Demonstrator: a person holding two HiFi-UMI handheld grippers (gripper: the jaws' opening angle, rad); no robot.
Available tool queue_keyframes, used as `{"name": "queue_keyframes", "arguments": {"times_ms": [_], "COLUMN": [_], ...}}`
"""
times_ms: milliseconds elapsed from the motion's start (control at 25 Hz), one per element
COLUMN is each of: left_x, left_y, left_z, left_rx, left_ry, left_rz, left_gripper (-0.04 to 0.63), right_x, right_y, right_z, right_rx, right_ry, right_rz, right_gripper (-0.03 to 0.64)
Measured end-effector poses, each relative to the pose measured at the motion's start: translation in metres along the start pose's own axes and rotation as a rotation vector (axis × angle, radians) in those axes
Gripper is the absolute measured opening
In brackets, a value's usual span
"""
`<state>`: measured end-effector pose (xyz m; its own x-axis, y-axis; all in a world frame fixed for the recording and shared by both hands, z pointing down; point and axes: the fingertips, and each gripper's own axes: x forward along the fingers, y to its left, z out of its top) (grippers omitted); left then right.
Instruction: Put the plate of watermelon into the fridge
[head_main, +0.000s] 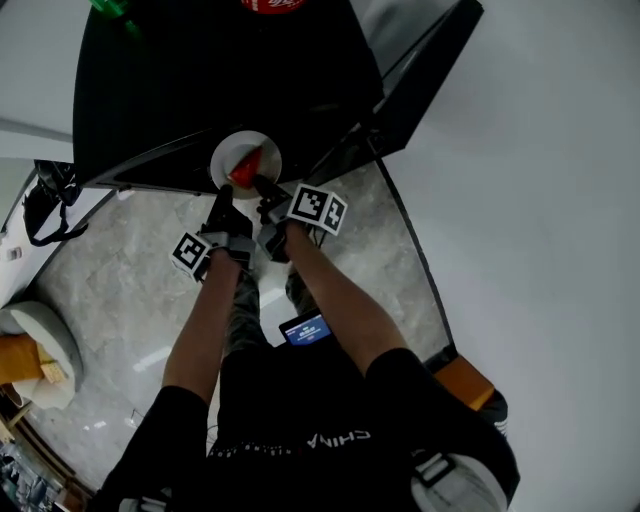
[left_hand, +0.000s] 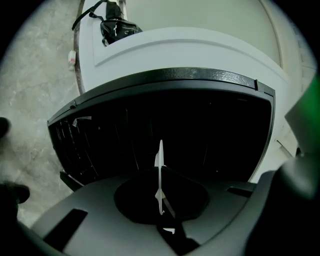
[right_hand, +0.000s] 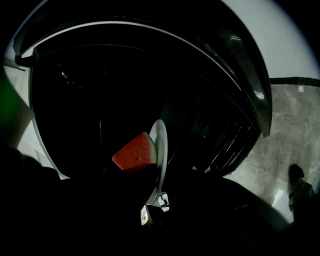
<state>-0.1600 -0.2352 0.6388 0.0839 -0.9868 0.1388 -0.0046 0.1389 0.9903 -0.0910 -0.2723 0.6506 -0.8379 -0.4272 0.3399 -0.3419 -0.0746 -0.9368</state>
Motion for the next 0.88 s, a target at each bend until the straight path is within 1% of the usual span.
{"name": "queue_keyframes", "arguments": {"times_ms": [120,200,320,480,560,680,880], "left_x": [0.018,0.028,0.038,0.046,0.049,0.049,0.042], "left_y": [0.015,0.025,0.040,0.055,0.058,0.053,0.041], "left_z": [0.007,0.012,0.019,0.026,0.027,0.027,0.010], "left_rx": [0.006,0.011,0.021,0.039,0.069,0.128,0.179], "left_ry": [-0.008,-0.020,-0.037,-0.048,-0.034,0.015,0.111], "left_rz": [-0.017,-0.013,0.001,0.016,0.023,0.017,-0.036], "left_gripper": [0.023,0.023,0.023,0.025,0.025,0.025,0.025], "right_x": [0.017,0.028,0.041,0.055,0.060,0.065,0.071], "right_y": [-0.012,-0.022,-0.035,-0.046,-0.050,-0.048,-0.048], "right_z": [0.009,0.014,0.018,0.021,0.023,0.025,0.034], "right_rx": [-0.044,-0.055,-0.037,0.004,0.030,0.045,0.051], "right_ry": [0.013,0.017,0.016,0.012,-0.004,-0.035,-0.074], "right_rz": [-0.016,-0.040,-0.059,-0.061,-0.062,-0.056,-0.062], "right_gripper": [0.031,0.031,0.031,0.031,0.029,0.029,0.029]}}
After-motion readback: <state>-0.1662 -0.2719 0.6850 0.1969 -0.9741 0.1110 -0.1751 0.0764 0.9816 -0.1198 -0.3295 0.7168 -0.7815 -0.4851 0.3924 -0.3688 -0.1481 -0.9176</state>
